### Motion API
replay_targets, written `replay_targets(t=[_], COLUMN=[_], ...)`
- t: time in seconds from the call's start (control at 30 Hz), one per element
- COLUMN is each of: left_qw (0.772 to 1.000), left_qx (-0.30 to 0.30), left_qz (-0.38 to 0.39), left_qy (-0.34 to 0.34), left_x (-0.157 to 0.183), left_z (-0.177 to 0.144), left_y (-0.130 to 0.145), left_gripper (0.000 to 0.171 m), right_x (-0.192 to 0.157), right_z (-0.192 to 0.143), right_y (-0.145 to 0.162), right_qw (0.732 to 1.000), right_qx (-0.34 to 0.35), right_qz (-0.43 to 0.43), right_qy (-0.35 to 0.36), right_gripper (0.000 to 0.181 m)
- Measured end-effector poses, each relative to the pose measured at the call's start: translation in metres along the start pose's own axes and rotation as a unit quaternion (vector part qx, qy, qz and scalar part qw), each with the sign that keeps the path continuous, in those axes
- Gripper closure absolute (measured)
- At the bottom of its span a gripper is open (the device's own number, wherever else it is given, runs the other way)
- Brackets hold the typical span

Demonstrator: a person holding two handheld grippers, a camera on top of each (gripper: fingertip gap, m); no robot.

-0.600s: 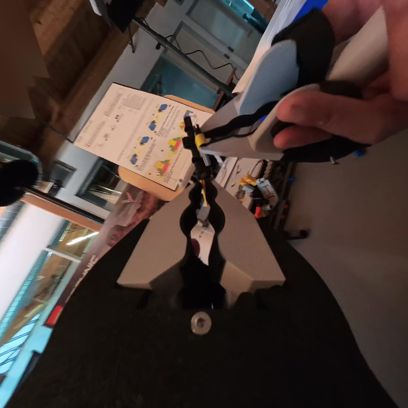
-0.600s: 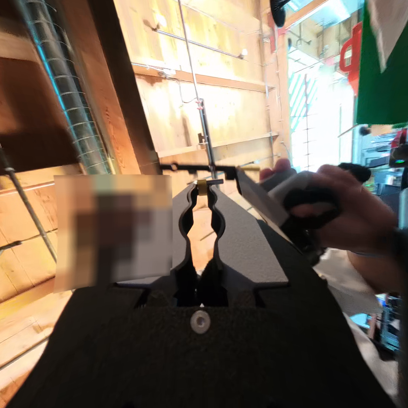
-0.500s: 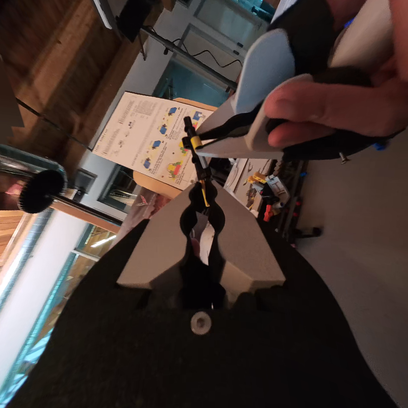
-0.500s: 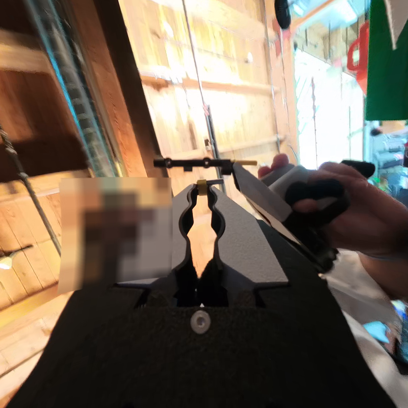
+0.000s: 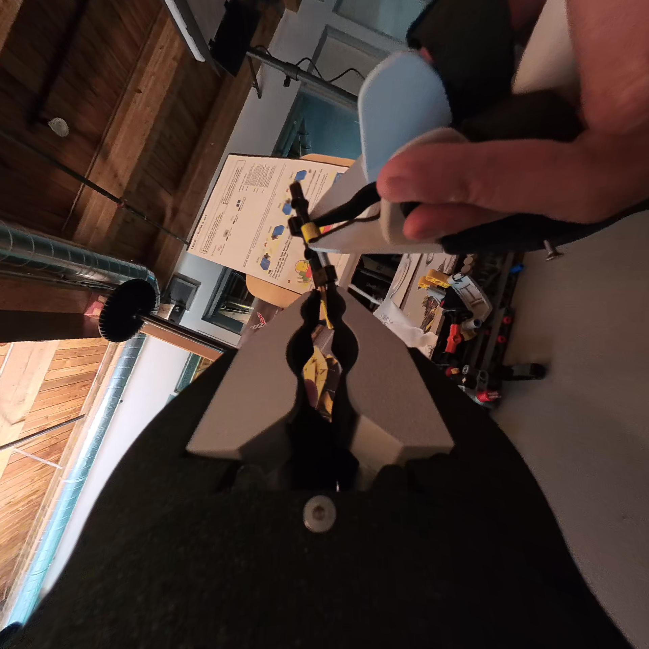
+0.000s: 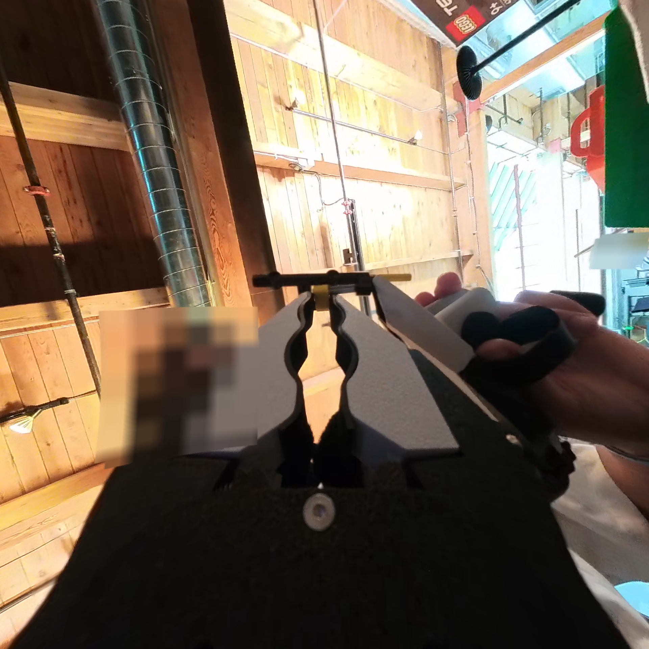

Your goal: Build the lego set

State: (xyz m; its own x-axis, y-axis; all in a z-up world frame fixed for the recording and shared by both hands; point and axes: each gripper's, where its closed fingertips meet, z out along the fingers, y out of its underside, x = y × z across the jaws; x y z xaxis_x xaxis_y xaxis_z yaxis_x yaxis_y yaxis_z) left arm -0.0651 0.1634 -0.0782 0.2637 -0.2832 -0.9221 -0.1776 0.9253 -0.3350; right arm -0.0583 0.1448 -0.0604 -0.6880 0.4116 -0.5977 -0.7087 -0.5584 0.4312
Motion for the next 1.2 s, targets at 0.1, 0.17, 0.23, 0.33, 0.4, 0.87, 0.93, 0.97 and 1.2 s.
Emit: replay_targets(t=[0.1,0.17,0.23,0.33,0.4,0.87,0.93,0.97,1.2], left_qw=[1.000,1.000,1.000,1.000,1.000,0.997,0.997,0.997,0.998], left_qx=[-0.001,-0.004,-0.007,-0.006,-0.006,-0.021,-0.020,-0.019,-0.009], left_qz=[-0.003,0.000,0.005,0.005,0.009,0.008,0.004,0.000,-0.012], left_qy=[-0.001,-0.002,-0.006,-0.018,-0.028,-0.069,-0.068,-0.070,-0.066], left_x=[-0.001,0.000,0.000,-0.004,-0.007,-0.017,-0.017,-0.018,-0.017], left_z=[0.001,0.001,0.002,0.002,0.002,0.005,0.005,0.005,0.004], left_y=[0.000,0.001,0.001,-0.001,-0.003,-0.004,-0.004,-0.004,-0.006], left_gripper=[0.171,0.171,0.170,0.171,0.171,0.171,0.171,0.171,0.171], right_x=[0.000,0.000,0.000,-0.002,-0.005,-0.011,-0.011,-0.011,-0.012], right_z=[0.001,0.000,0.001,0.003,0.005,0.014,0.014,0.014,0.014], right_y=[0.000,-0.003,-0.003,0.000,0.002,0.006,0.006,0.006,0.008], right_qw=[1.000,1.000,1.000,0.999,0.999,0.995,0.995,0.995,0.995], right_qx=[0.006,0.017,0.022,0.032,0.041,0.084,0.083,0.080,0.073], right_qz=[-0.004,-0.007,-0.010,0.001,0.015,0.024,0.019,0.023,0.033], right_qy=[0.002,0.006,0.010,0.003,-0.009,-0.055,-0.056,-0.060,-0.060], right_gripper=[0.174,0.174,0.173,0.174,0.174,0.174,0.174,0.174,0.174])
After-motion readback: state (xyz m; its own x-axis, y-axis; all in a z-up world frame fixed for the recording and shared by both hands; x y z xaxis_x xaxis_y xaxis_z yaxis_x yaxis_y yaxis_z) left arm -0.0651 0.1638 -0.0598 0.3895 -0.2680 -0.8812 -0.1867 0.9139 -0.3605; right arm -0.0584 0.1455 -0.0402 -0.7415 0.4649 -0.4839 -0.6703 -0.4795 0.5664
